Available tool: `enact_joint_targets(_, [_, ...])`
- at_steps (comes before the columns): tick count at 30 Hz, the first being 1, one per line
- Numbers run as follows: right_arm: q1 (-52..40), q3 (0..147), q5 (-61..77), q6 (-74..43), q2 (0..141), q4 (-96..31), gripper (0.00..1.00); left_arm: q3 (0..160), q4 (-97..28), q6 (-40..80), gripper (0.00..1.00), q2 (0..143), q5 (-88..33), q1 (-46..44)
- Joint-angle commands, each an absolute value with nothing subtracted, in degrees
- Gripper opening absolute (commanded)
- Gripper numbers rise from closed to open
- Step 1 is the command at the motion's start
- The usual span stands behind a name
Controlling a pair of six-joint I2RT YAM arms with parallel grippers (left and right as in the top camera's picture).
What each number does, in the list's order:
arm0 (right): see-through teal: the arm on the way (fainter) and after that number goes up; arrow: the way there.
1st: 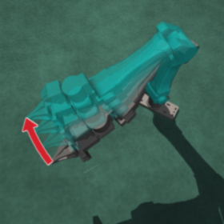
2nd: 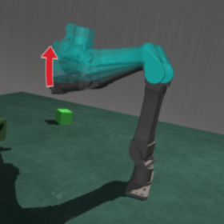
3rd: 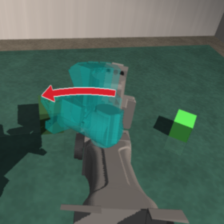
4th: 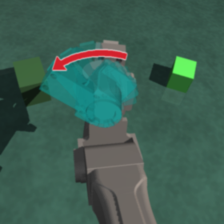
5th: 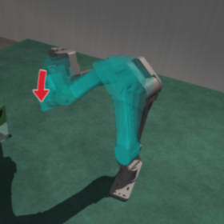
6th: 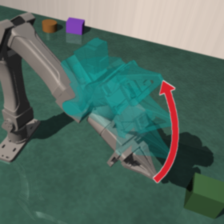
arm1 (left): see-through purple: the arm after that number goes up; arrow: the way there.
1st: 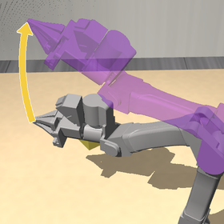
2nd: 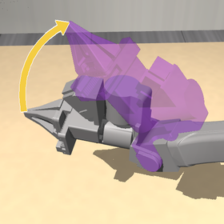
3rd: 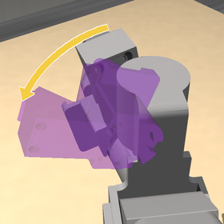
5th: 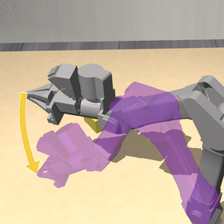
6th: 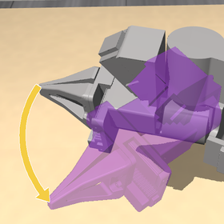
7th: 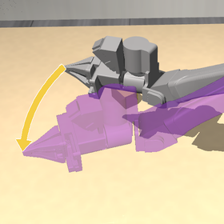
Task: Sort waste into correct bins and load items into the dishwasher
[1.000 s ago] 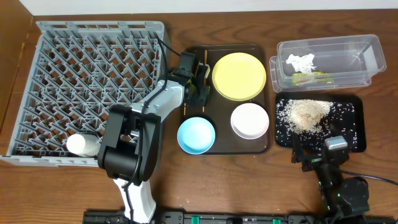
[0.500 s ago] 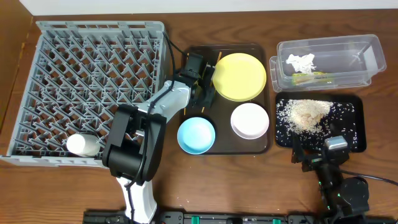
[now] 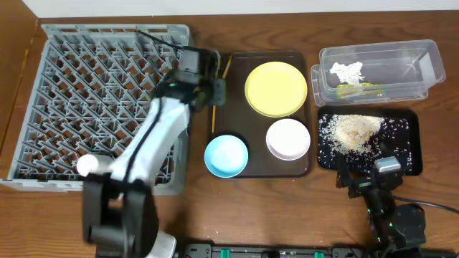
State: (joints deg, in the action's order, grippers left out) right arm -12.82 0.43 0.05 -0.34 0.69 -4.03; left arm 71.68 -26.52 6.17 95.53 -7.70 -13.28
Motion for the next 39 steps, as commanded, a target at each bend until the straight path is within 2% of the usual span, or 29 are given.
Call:
enact_joint_targets(1, [-12.05,0.32,0.08,0.27,0.38,-4.27,0.99,71.66,-31.22,4.93,0.08,90.98,5.21,-12.73])
enact_joint_targets(3, [-12.05,0.32,0.08,0.27,0.38,-4.27,0.99,71.66,-32.97,2.85,0.08,89.3,9.72,-11.46])
enact_joint_targets(7, [-12.05,0.32,0.08,0.3,0.38,-4.27,0.99,71.59,-33.91,0.43,0.08,89.34,1.87,-11.22])
enact_joint_targets(8, [-12.05,0.32,0.08,0.27,0.38,-4.27,0.99,71.53,-33.82,0.45,0.1,89.86,-3.31,-11.64])
enact_joint_targets(10, [-12.05,0.32,0.08,0.27,0.38,-4.27,0.99,71.48,-33.08,0.43,0.22,91.02,-8.36,-12.51])
enact_joint_targets(11, [-12.05,0.32,0.08,0.27,0.38,-4.27,0.99,71.48,-32.49,0.47,0.28,91.98,-9.15,-13.28])
enact_joint_targets(13, [-12.05,0.32,0.08,0.27,0.38,-4.27,0.99,71.48,-31.55,0.47,0.35,94.26,-8.4,-14.79])
enact_joint_targets(19, [-12.05,0.32,0.08,0.27,0.38,-4.27,0.99,71.48,-27.64,5.15,0.34,105.36,1.21,-18.74])
enact_joint_targets(39, [-12.05,0.32,0.08,0.27,0.38,-4.27,0.99,71.48,-20.86,8.32,0.29,115.77,2.17,-18.79])
